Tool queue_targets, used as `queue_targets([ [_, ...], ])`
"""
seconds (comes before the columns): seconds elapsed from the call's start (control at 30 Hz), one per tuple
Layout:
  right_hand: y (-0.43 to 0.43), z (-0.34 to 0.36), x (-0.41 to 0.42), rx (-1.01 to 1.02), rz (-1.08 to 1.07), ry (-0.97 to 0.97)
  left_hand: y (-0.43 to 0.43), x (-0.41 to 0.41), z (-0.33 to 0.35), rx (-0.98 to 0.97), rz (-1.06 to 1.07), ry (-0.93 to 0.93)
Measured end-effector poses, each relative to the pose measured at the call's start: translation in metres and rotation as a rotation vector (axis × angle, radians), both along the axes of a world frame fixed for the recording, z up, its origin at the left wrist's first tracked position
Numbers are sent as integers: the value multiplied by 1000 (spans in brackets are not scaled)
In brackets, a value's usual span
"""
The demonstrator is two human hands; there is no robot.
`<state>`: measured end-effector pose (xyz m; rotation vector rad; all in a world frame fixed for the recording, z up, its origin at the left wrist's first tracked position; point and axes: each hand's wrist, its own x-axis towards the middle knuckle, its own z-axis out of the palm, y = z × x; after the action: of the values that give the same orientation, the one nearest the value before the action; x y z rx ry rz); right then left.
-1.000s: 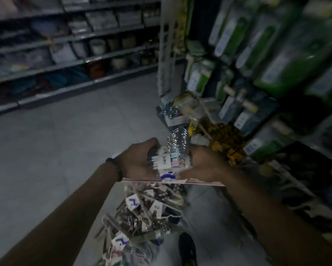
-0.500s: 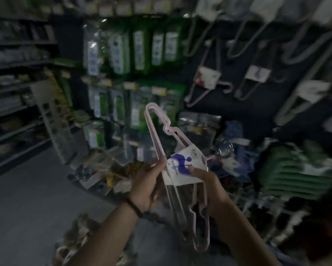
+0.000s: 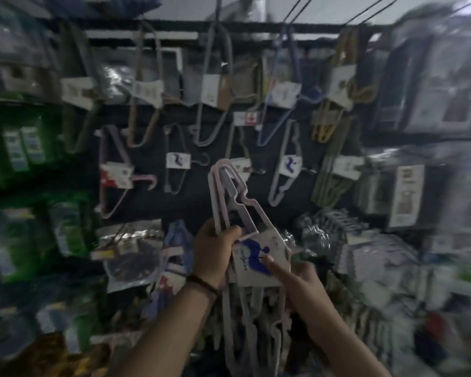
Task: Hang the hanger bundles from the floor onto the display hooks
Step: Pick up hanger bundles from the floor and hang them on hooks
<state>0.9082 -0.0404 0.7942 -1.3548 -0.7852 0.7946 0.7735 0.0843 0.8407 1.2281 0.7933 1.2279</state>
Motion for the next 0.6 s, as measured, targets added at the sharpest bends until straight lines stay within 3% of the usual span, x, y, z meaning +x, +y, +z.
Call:
queue_targets([
  [0.07,-8,-1,36,42,-237,100,2,32,7,70,-8,36],
  [0.1,-11,2,52,68,-382,4,4,46,10,86,-28,46],
  [0.23,-15,41,98,75,-903,-816,14,100,13,118,-99,78],
  [0.33,5,70,105,-108,-819,-1298,29,131,15,143,-92,70],
  [0.47,51,96,114,-204,-569,-1242,61,159,24,177,-168,86],
  [0.6,98,98,149,-137,-472,-1179,97,180,23,186,-246,67],
])
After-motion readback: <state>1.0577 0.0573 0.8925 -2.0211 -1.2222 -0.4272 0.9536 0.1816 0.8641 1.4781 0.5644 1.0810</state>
